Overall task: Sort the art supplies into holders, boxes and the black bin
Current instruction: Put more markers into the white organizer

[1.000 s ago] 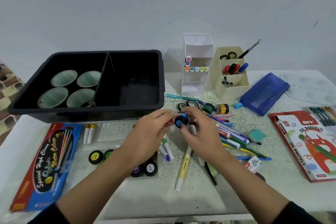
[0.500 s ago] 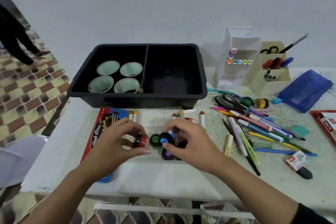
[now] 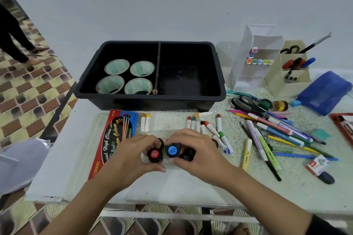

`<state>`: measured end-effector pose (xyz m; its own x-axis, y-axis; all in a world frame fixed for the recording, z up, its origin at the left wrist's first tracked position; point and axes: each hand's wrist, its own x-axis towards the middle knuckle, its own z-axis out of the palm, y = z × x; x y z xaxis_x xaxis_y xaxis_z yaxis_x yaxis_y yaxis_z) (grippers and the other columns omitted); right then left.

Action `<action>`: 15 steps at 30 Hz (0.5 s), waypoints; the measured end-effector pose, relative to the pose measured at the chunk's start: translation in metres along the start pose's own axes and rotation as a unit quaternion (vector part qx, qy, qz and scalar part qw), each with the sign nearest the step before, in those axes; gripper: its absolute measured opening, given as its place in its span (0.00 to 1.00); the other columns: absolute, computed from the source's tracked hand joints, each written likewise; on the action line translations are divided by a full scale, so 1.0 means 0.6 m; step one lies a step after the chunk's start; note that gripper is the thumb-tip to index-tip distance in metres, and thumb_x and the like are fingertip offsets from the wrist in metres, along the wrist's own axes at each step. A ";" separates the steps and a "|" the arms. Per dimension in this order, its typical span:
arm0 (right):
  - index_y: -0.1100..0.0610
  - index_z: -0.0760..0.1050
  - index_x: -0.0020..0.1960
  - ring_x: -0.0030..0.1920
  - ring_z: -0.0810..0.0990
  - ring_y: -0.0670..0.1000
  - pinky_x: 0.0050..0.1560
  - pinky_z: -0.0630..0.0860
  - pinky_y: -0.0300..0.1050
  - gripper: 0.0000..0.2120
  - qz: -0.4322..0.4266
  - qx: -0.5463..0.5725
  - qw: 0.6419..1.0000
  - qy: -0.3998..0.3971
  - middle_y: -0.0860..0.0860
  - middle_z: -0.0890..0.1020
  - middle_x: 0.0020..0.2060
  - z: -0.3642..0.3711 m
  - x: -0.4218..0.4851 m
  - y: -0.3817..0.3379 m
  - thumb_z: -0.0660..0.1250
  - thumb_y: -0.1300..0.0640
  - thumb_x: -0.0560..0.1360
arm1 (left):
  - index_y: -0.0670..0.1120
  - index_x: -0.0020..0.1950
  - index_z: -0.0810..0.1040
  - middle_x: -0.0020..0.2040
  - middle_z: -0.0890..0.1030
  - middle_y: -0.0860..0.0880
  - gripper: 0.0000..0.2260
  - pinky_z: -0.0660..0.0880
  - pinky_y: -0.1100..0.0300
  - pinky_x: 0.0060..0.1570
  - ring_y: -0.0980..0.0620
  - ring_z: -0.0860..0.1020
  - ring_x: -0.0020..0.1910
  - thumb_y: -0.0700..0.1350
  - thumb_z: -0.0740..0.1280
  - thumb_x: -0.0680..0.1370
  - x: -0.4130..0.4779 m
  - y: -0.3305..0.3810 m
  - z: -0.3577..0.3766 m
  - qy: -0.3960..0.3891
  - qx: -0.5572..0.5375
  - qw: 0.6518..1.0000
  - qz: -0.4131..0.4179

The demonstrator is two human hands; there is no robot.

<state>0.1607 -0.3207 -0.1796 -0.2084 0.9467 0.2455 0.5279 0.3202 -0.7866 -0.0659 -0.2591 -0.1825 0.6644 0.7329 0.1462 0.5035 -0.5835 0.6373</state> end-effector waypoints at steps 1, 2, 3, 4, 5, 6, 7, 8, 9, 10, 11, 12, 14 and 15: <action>0.52 0.81 0.59 0.56 0.78 0.42 0.58 0.75 0.42 0.18 -0.010 -0.022 1.000 -0.004 0.43 0.81 0.53 0.002 -0.001 0.002 0.77 0.60 0.71 | 0.58 0.49 0.77 0.41 0.77 0.63 0.20 0.74 0.63 0.41 0.56 0.77 0.43 0.65 0.77 0.64 -0.002 -0.004 -0.002 0.004 0.006 1.000 -0.001; 0.51 0.81 0.60 0.57 0.76 0.43 0.59 0.74 0.43 0.17 -0.020 -0.049 0.999 -0.010 0.42 0.82 0.52 0.005 -0.002 0.005 0.77 0.56 0.71 | 0.57 0.49 0.78 0.41 0.77 0.62 0.19 0.75 0.62 0.41 0.55 0.77 0.43 0.65 0.77 0.65 -0.003 -0.009 -0.002 0.008 0.010 1.000 0.005; 0.50 0.81 0.60 0.58 0.75 0.44 0.60 0.73 0.45 0.17 -0.030 -0.079 0.996 -0.020 0.41 0.82 0.51 0.007 -0.003 0.008 0.77 0.52 0.72 | 0.55 0.49 0.80 0.42 0.78 0.61 0.19 0.75 0.62 0.41 0.55 0.77 0.43 0.64 0.77 0.66 -0.004 -0.013 -0.002 0.011 0.010 1.000 0.015; 0.50 0.80 0.59 0.58 0.73 0.46 0.60 0.72 0.47 0.17 -0.040 -0.104 0.993 -0.030 0.40 0.82 0.51 0.010 -0.005 0.011 0.76 0.50 0.72 | 0.53 0.50 0.82 0.44 0.78 0.61 0.19 0.75 0.62 0.43 0.55 0.78 0.44 0.63 0.77 0.67 -0.006 -0.017 -0.001 0.016 0.006 1.000 0.024; 0.49 0.81 0.59 0.57 0.73 0.47 0.60 0.72 0.48 0.16 -0.050 -0.117 0.991 -0.039 0.40 0.82 0.52 0.012 -0.006 0.015 0.76 0.50 0.73 | 0.52 0.51 0.84 0.46 0.78 0.60 0.19 0.76 0.62 0.44 0.56 0.79 0.45 0.63 0.77 0.68 -0.008 -0.019 0.002 0.024 -0.002 0.999 0.028; 0.50 0.81 0.60 0.56 0.74 0.48 0.59 0.72 0.47 0.16 -0.058 -0.121 0.990 -0.044 0.41 0.82 0.53 0.015 -0.007 0.017 0.75 0.51 0.73 | 0.51 0.51 0.84 0.47 0.79 0.60 0.20 0.76 0.62 0.45 0.56 0.79 0.46 0.63 0.76 0.68 -0.009 -0.021 0.006 0.034 -0.012 0.999 0.028; 0.51 0.82 0.60 0.55 0.75 0.48 0.59 0.72 0.46 0.16 -0.064 -0.121 0.989 -0.048 0.42 0.82 0.54 0.016 -0.007 0.019 0.75 0.54 0.73 | 0.51 0.51 0.85 0.48 0.79 0.60 0.21 0.77 0.61 0.46 0.56 0.80 0.46 0.64 0.76 0.68 -0.011 -0.021 0.010 0.045 -0.021 0.998 0.024; 0.53 0.82 0.60 0.55 0.76 0.49 0.60 0.72 0.44 0.16 -0.066 -0.119 0.989 -0.049 0.44 0.83 0.55 0.017 -0.007 0.020 0.75 0.56 0.73 | 0.51 0.51 0.85 0.48 0.80 0.60 0.21 0.78 0.59 0.46 0.56 0.81 0.47 0.64 0.76 0.67 -0.013 -0.021 0.013 0.052 -0.029 0.998 0.018; 0.54 0.83 0.60 0.55 0.78 0.49 0.60 0.72 0.44 0.16 -0.069 -0.115 0.990 -0.051 0.46 0.83 0.55 0.018 -0.007 0.019 0.75 0.57 0.73 | 0.51 0.51 0.85 0.49 0.80 0.60 0.21 0.79 0.58 0.47 0.55 0.81 0.48 0.64 0.76 0.67 -0.014 -0.021 0.016 0.054 -0.037 0.998 0.013; 0.55 0.83 0.60 0.54 0.79 0.50 0.59 0.73 0.45 0.15 -0.074 -0.115 0.989 -0.056 0.48 0.83 0.55 0.017 -0.007 0.019 0.75 0.57 0.74 | 0.51 0.52 0.85 0.49 0.80 0.60 0.20 0.80 0.58 0.47 0.55 0.81 0.48 0.64 0.76 0.67 -0.015 -0.022 0.017 0.051 -0.042 0.998 0.011; 0.56 0.83 0.60 0.54 0.79 0.50 0.58 0.74 0.46 0.15 -0.081 -0.119 0.987 -0.065 0.49 0.83 0.54 0.016 -0.006 0.020 0.74 0.56 0.74 | 0.51 0.52 0.86 0.50 0.80 0.60 0.20 0.80 0.58 0.48 0.54 0.82 0.49 0.63 0.75 0.68 -0.015 -0.021 0.017 0.042 -0.046 0.998 0.013; 0.55 0.83 0.60 0.54 0.79 0.50 0.57 0.74 0.48 0.14 -0.089 -0.130 0.985 -0.076 0.48 0.83 0.54 0.015 -0.006 0.021 0.73 0.55 0.75 | 0.51 0.53 0.86 0.50 0.79 0.60 0.20 0.80 0.59 0.48 0.54 0.81 0.49 0.63 0.74 0.70 -0.016 -0.021 0.018 0.030 -0.047 0.998 0.016; 0.53 0.83 0.60 0.55 0.77 0.50 0.56 0.72 0.48 0.14 -0.099 -0.154 0.979 -0.088 0.47 0.81 0.55 0.012 -0.006 0.023 0.73 0.55 0.75 | 0.51 0.55 0.86 0.50 0.79 0.60 0.19 0.79 0.59 0.48 0.55 0.81 0.50 0.63 0.71 0.73 -0.015 -0.019 0.016 0.008 -0.042 0.999 0.017; 0.52 0.83 0.60 0.55 0.76 0.49 0.56 0.71 0.47 0.14 -0.103 -0.161 0.978 -0.089 0.47 0.80 0.55 0.010 -0.005 0.024 0.73 0.55 0.75 | 0.51 0.56 0.86 0.50 0.79 0.60 0.18 0.79 0.60 0.48 0.55 0.81 0.49 0.62 0.70 0.74 -0.013 -0.018 0.015 0.001 -0.039 0.999 0.016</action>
<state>0.1639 -0.3192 -0.1954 -0.4621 0.8494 0.2550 0.6856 0.5245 -0.5048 -0.0719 -0.2614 -0.1973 0.6779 0.7155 0.1687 0.4381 -0.5775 0.6889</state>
